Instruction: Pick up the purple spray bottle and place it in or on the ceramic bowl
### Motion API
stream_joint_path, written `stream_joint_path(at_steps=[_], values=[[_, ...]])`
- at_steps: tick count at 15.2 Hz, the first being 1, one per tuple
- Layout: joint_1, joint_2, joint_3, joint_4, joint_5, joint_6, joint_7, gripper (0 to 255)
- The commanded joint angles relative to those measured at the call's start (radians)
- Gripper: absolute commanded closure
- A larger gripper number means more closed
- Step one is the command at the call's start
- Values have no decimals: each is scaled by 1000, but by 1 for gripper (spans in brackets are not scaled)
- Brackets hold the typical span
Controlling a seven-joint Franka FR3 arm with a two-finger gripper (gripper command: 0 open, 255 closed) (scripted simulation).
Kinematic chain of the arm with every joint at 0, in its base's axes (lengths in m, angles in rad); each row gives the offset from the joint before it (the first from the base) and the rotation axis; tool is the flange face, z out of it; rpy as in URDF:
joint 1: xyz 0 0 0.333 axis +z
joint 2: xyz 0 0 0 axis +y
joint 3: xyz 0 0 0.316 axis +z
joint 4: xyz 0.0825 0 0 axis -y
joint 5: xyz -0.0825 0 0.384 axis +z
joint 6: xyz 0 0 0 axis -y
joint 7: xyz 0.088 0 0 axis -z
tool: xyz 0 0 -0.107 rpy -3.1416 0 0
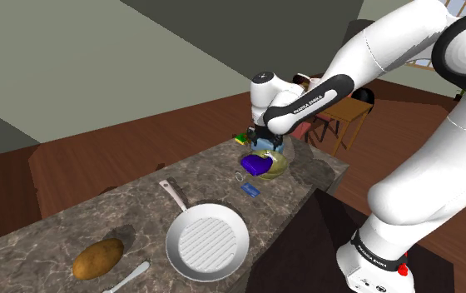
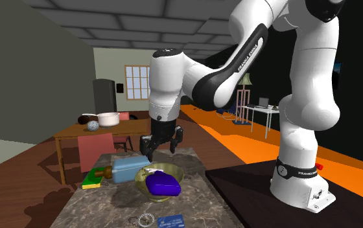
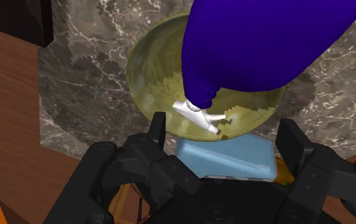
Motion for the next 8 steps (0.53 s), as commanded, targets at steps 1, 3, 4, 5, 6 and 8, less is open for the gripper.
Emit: stream_joint_path(at_steps=[1, 3, 4, 5, 6, 8], values=[[0, 0, 0, 0, 0, 0, 0, 0], [0, 0, 0, 0, 0, 0, 0, 0], [7, -27, 5, 7, 31, -27, -20, 0], [14, -52, 9, 16, 59, -56, -39, 0], [22, -75, 12, 27, 85, -85, -55, 0], [29, -93, 14, 36, 103, -109, -67, 0]])
